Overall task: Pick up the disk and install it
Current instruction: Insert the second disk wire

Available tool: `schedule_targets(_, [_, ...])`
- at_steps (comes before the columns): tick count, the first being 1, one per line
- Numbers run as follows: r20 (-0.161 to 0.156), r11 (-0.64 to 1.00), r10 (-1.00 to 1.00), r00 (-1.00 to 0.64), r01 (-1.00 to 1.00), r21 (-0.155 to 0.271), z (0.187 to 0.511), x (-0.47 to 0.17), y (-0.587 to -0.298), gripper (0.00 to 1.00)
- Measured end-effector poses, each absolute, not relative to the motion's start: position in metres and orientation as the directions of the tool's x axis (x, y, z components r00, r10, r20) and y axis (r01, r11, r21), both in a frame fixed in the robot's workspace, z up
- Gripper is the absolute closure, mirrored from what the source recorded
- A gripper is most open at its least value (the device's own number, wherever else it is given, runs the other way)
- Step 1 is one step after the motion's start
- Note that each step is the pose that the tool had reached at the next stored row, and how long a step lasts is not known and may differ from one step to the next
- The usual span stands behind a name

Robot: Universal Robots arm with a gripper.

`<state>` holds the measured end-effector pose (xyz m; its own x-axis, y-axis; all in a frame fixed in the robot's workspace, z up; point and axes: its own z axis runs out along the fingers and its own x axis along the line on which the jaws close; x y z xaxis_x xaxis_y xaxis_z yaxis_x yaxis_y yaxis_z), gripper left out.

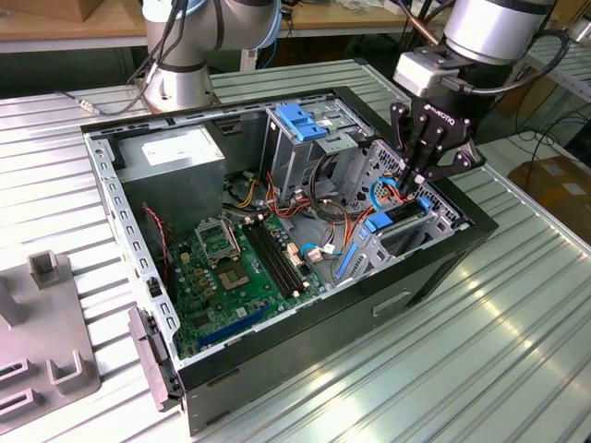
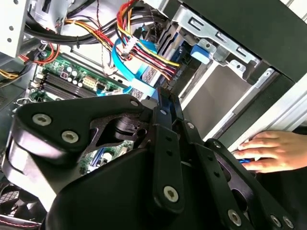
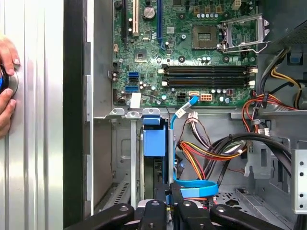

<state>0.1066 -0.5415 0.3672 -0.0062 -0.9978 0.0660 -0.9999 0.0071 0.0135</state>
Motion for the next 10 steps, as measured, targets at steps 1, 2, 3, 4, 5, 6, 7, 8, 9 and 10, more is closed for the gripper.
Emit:
schedule_targets(1, [0.061, 0.006, -0.998, -0.005, -1.0, 0.013, 0.366, 0.106, -0.545, 0.84])
schedule_targets(2, [0.057, 0.005, -0.998, -0.004, -1.0, 0.013, 0.366, 0.106, -0.547, 0.84])
schedule_targets(3, [0.049, 0.004, -0.999, -0.003, -1.0, 0.013, 0.365, 0.105, -0.55, 0.84])
schedule_targets(4, [0.041, 0.003, -0.999, -0.002, -1.0, 0.013, 0.364, 0.105, -0.552, 0.84])
schedule_targets(5, [0.035, 0.002, -0.999, -0.002, -1.0, 0.013, 0.364, 0.105, -0.554, 0.84])
schedule_targets(6, [0.029, 0.002, -1.0, -0.001, -1.0, 0.013, 0.363, 0.105, -0.555, 0.84])
schedule_targets(7, [0.02, 0.001, -1.0, -0.001, -1.0, 0.013, 0.363, 0.104, -0.556, 0.84])
schedule_targets(8, [0.01, 0.001, -1.0, -0.001, -1.0, 0.013, 0.363, 0.104, -0.557, 0.84])
schedule_targets(9, [0.0, 0.0, -1.0, 0.0, -1.0, 0.012, 0.363, 0.104, -0.558, 0.84])
schedule_targets(10, [-0.014, 0.0, -1.0, 0.0, -1.0, 0.012, 0.362, 0.104, -0.559, 0.84])
